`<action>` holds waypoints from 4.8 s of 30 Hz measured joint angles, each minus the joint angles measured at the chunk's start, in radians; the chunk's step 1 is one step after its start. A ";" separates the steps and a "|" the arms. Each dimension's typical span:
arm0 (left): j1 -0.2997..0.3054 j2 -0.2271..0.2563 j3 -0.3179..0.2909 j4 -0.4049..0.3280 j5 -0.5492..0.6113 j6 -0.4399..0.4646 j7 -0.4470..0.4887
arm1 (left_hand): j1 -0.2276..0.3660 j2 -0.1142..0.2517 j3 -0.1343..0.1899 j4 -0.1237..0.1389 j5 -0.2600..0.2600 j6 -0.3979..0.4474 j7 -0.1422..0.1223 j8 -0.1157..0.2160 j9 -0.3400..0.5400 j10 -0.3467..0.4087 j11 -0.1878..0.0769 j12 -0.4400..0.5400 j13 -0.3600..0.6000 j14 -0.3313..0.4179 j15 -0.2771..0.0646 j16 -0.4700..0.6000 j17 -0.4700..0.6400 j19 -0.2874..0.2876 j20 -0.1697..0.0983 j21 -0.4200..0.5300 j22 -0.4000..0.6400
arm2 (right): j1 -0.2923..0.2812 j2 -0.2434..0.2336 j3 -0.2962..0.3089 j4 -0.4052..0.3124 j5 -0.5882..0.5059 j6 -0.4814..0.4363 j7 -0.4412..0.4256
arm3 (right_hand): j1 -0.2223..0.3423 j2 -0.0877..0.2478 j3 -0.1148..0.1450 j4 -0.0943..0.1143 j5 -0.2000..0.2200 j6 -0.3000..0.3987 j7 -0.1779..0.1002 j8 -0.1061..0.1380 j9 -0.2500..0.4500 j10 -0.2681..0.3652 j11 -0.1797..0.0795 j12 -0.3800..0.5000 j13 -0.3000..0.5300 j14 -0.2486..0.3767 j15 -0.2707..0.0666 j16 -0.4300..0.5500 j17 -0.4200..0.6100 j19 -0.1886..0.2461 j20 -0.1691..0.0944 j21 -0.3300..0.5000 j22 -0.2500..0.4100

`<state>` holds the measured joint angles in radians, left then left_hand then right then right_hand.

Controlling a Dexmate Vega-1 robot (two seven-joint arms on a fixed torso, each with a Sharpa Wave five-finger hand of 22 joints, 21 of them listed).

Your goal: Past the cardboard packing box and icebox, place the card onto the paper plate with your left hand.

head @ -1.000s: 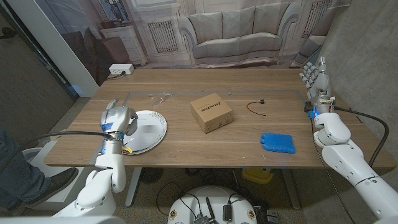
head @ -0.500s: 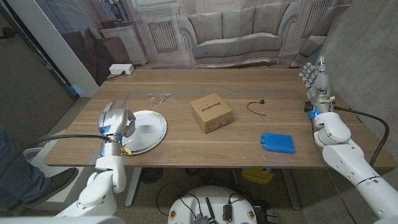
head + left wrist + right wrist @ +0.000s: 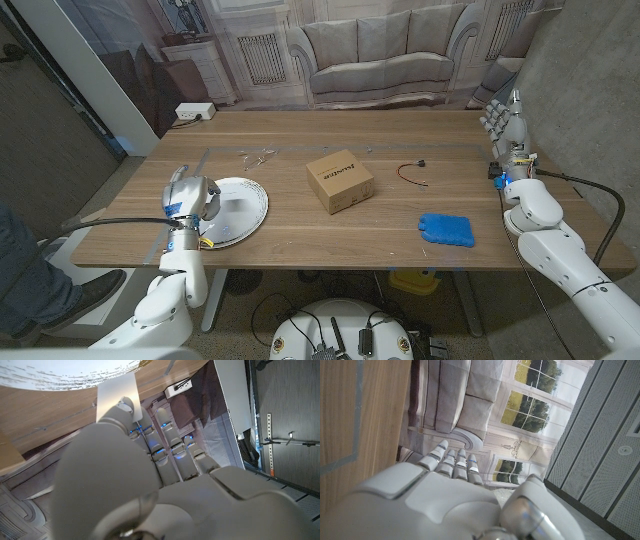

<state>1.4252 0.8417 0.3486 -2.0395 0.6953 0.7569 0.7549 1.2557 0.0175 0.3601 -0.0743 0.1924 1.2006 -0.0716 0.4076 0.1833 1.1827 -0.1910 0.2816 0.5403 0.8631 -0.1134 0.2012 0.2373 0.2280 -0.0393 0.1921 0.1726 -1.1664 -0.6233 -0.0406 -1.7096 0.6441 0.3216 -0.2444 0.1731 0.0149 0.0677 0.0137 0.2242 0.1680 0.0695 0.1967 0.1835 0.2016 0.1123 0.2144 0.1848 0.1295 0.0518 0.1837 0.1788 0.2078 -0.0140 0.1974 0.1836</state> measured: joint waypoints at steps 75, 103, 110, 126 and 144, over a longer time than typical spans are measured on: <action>-0.095 0.005 0.098 0.092 -0.123 -0.017 0.048 | -0.017 -0.017 0.052 0.013 -0.008 -0.049 -0.017 0.000 0.006 -0.048 -0.009 -0.020 0.018 -0.029 0.011 0.000 -0.001 -0.004 0.004 0.000 0.000 | 0.021 -0.021 -0.021 -0.019 0.001 -0.066 -0.018 | 0.008 0.008 -0.003 -0.003 0.000 0.000 0.000 0.000 0.000 0.000 0.000 0.000 0.000 0.000 0.000 0.000 0.000 0.000 0.000 0.000 0.000; -0.062 0.019 0.077 0.075 -0.155 -0.016 0.065 | -0.202 -0.106 0.008 0.103 0.013 -0.132 -0.068 -0.031 0.006 -0.153 -0.013 -0.087 -0.070 -0.112 0.035 -0.012 -0.033 -0.024 0.002 0.000 0.001 | 0.048 -0.025 -0.037 -0.009 0.003 -0.086 -0.009 | 0.008 0.008 -0.006 -0.006 0.000 0.000 0.000 0.000 0.000 0.000 0.000 0.000 0.000 0.000 0.000 0.000 0.000 0.000 0.000 0.000 0.000; -0.064 0.025 0.075 0.074 -0.160 -0.018 0.057 | -0.235 -0.123 -0.002 0.119 0.030 -0.180 -0.071 -0.058 0.003 -0.221 -0.015 -0.097 -0.082 -0.156 0.045 -0.012 -0.035 -0.044 -0.001 0.000 0.002 | 0.053 -0.025 -0.041 -0.006 0.004 -0.089 -0.010 | 0.008 0.008 -0.006 -0.006 0.000 0.000 0.000 0.000 0.000 0.000 0.000 0.000 0.000 0.004 0.004 0.000 0.000 0.004 0.004 0.000 0.000; -0.072 0.031 0.078 0.055 -0.168 0.027 0.018 | -0.307 -0.143 -0.035 0.159 0.075 -0.318 -0.064 -0.120 0.005 -0.406 -0.016 -0.101 -0.096 -0.291 0.060 -0.012 -0.025 -0.086 0.004 0.000 0.002 | 0.061 -0.027 -0.046 0.002 0.009 -0.094 -0.008 | 0.008 0.008 -0.010 -0.001 0.000 0.005 -0.005 0.000 0.000 0.000 0.000 0.000 0.000 0.004 0.004 0.000 0.000 0.004 0.004 0.000 0.000; -0.090 0.012 0.091 0.047 -0.175 0.088 0.008 | -0.407 -0.152 -0.085 0.209 0.108 -0.445 -0.030 -0.178 0.010 -0.567 0.017 -0.101 -0.123 -0.409 0.067 -0.012 -0.021 -0.147 0.029 0.000 0.007 | 0.060 -0.034 -0.046 0.000 0.017 -0.099 -0.003 | 0.008 0.008 -0.014 -0.006 0.000 0.005 -0.005 0.000 0.000 0.000 0.000 0.000 0.000 0.004 0.004 0.000 0.000 0.004 0.004 0.000 0.000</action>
<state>1.3356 0.8541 0.4391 -1.9924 0.5201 0.8450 0.7629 0.8487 -0.1340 0.2751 0.1350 0.3000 0.7555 -0.1015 0.2298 0.1933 0.6161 -0.1742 0.1807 0.4170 0.4543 -0.0468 0.1894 0.2166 0.0810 -0.0107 0.1921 0.1795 -1.1062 -0.6569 -0.0868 -1.7100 0.6607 0.2226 -0.2479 0.1810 0.0228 0.0539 0.0081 0.2242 0.1735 0.0641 0.1967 0.1835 0.2015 0.1123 0.2144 0.1848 0.1331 0.0553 0.1837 0.1788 0.2115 -0.0104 0.1974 0.1835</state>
